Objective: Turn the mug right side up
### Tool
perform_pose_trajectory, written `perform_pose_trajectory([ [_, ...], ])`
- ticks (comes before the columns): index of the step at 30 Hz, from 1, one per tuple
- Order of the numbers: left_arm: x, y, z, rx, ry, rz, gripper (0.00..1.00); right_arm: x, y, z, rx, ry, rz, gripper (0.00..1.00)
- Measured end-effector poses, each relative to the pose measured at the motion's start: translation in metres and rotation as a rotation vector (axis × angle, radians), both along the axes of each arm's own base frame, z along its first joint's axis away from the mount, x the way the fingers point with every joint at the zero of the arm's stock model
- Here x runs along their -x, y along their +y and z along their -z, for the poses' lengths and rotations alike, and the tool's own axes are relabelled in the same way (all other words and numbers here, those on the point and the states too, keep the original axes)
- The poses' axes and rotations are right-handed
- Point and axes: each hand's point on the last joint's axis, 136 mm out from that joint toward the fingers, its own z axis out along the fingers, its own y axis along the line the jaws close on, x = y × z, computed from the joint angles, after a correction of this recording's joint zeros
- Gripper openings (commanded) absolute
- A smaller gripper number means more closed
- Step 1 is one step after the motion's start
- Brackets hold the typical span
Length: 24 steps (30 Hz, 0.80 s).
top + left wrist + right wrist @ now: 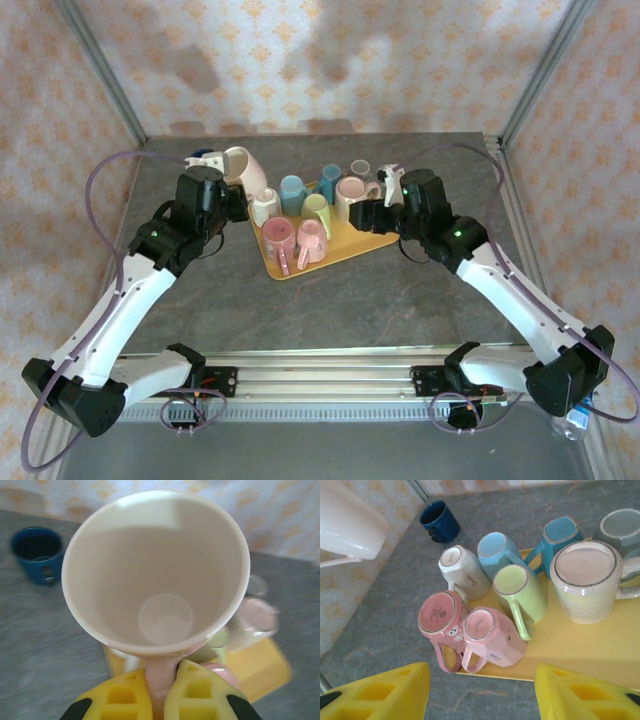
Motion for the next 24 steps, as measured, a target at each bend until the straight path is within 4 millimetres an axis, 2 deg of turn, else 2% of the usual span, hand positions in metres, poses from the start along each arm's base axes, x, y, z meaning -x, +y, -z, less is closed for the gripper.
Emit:
perform_pose_trajectory([
  [4, -0.002, 0.032, 0.019, -0.14, 0.068, -0.102, 0.0, -0.004, 0.003, 0.002, 0.017, 0.005, -0.008, 0.57],
  [9, -0.009, 0.07, 0.042, -0.227, 0.128, -0.227, 0.0, -0.01, 0.008, 0.013, 0.034, 0.033, -0.018, 0.57],
  [17, -0.025, 0.125, 0.101, -0.252, 0.239, -0.385, 0.0, -0.019, 0.017, 0.031, 0.058, 0.078, -0.036, 0.56],
  [20, -0.036, 0.139, 0.113, -0.253, 0.25, -0.421, 0.0, -0.022, 0.023, 0.035, 0.058, 0.091, -0.056, 0.56],
  [24, -0.053, 0.146, 0.126, -0.249, 0.239, -0.443, 0.0, -0.028, 0.033, 0.042, 0.053, 0.112, -0.083, 0.55],
])
